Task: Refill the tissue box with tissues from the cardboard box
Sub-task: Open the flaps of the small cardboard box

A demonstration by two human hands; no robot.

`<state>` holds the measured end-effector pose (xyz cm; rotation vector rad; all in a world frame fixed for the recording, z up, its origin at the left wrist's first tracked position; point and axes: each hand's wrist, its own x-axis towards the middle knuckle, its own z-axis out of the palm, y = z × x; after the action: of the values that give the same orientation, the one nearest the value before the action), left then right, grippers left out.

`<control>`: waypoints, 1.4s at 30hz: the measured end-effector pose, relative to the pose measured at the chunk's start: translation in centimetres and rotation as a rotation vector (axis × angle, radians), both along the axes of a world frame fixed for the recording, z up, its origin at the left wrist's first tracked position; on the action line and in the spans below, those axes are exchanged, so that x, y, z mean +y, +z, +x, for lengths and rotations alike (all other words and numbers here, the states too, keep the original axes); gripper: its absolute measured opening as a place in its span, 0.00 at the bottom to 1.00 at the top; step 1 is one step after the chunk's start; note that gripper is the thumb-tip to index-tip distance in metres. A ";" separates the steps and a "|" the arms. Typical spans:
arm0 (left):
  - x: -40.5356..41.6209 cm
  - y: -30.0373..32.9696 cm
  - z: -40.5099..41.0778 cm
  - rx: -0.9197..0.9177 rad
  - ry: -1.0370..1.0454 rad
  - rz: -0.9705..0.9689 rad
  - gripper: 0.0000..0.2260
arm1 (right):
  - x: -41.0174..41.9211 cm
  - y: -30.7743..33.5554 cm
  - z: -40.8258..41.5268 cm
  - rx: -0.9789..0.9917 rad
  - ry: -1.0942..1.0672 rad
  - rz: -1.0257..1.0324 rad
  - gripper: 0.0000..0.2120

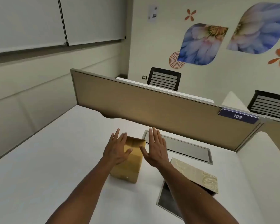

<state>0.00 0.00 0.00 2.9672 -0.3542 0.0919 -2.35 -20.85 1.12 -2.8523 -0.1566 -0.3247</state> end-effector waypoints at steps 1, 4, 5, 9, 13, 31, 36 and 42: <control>-0.1 -0.4 -0.3 0.020 -0.011 0.034 0.38 | 0.4 -0.5 -0.3 0.033 0.008 0.002 0.42; -0.2 -2.2 -1.1 0.025 -0.059 0.122 0.37 | 1.7 -2.2 -1.3 0.110 0.032 -0.012 0.41; -0.3 -2.7 -1.3 0.028 -0.078 0.130 0.36 | 2.1 -2.9 -1.5 0.123 0.042 -0.012 0.41; -0.3 -3.5 -2.1 0.031 -0.122 0.094 0.32 | 3.0 -4.8 -2.1 0.156 0.073 -0.009 0.40; -0.4 -3.1 -2.7 -0.020 -0.113 -0.005 0.25 | 3.7 -5.6 -2.2 0.113 0.060 0.088 0.37; 0.2 -5.5 -4.6 0.144 0.115 -0.102 0.17 | 5.7 -5.9 -1.2 0.383 -0.066 0.206 0.32; -0.1 -6.5 -4.4 0.217 0.126 -0.121 0.27 | 7.3 -7.4 -1.9 0.446 -0.112 0.155 0.31; 0.5 -8.8 -5.7 0.256 0.121 -0.138 0.28 | 8.9 -8.3 -2.3 0.419 -0.201 0.177 0.40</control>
<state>-5.66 0.48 -8.78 2.8149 -0.1290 -0.2379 -4.68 -11.91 -7.18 -2.6895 0.2296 0.2146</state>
